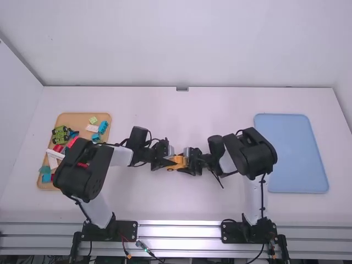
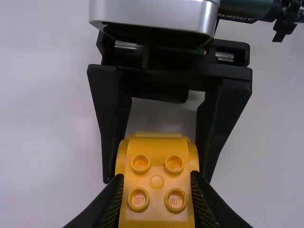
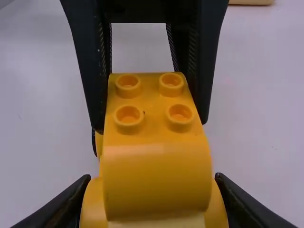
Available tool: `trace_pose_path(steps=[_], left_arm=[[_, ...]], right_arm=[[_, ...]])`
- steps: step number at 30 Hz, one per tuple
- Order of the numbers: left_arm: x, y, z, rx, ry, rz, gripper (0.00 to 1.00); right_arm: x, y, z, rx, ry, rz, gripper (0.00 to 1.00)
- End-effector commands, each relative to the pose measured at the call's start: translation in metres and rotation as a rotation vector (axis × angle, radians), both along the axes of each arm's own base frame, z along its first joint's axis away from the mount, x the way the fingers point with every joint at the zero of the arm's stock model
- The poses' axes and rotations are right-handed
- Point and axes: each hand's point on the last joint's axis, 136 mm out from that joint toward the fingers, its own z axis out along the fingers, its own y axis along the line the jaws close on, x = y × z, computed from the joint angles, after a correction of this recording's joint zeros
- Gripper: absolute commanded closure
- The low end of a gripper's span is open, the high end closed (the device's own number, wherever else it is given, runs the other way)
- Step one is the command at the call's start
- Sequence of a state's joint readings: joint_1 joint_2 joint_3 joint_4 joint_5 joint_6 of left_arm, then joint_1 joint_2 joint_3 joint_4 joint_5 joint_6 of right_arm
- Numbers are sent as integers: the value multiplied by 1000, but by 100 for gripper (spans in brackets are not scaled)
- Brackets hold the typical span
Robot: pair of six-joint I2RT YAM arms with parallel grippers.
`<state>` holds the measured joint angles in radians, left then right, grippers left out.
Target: Assemble lego blocks to make yellow taxi
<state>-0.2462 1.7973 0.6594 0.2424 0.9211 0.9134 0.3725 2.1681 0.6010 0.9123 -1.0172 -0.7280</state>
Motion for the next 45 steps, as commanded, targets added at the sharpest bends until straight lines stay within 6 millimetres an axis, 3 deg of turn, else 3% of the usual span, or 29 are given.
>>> trace_pose_path(steps=[1,5,9,17,27,45], left_arm=[[-1,22,-29,145,20,83,98],[-8,13,-19,70,17,31,98],[-8,13,-21,67,10,37,98],[1,8,-9,-12,-9,90,98],[-11,17,-27,73,38,86,98],[-6,11,-32,39,-1,41,98]], right_arm=[[6,-4,-5,-15,18,-33,47],[6,-4,-5,-15,19,-34,47],[6,-4,-5,-15,20,-33,47],[7,-4,-5,-14,24,-36,47],[7,-4,-5,-14,24,-36,47],[4,-5,-6,-15,28,-36,47]])
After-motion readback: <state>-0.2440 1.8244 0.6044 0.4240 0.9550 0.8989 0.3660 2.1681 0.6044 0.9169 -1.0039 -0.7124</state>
